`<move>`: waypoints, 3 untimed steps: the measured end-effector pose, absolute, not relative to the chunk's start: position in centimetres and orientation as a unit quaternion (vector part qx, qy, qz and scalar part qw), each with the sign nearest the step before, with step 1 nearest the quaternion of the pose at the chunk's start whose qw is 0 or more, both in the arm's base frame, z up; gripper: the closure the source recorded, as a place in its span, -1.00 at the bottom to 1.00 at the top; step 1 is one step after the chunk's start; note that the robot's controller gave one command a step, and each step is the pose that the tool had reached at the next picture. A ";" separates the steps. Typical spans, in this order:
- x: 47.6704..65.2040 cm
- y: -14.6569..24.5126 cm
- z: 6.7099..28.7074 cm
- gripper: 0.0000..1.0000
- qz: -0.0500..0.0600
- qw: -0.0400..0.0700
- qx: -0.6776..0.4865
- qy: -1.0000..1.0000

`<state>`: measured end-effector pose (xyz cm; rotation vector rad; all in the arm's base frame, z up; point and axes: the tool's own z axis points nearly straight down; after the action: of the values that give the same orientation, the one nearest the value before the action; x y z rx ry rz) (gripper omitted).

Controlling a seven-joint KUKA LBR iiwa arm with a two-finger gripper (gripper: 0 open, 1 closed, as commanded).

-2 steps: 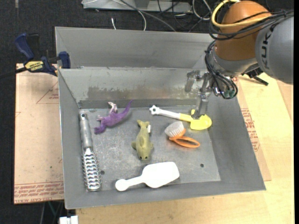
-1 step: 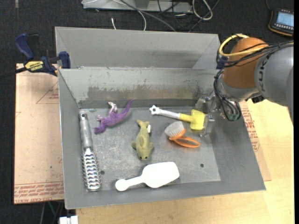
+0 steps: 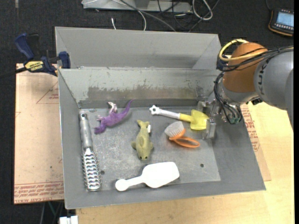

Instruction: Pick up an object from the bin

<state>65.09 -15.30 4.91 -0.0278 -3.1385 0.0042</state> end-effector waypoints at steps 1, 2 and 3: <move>63.4 -12.3 7.1 -1.00 -0.001 0.000 -0.082 -0.997; 64.0 -11.1 7.1 -1.00 0.001 -0.004 -0.007 -1.000; 63.6 -12.1 7.2 1.00 -0.002 -0.002 -0.078 -0.997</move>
Offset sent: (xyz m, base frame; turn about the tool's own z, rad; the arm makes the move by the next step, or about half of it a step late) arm -0.0121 0.0415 0.0209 -0.0069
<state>63.61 -12.11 7.20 -0.2451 -3.1361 -0.0047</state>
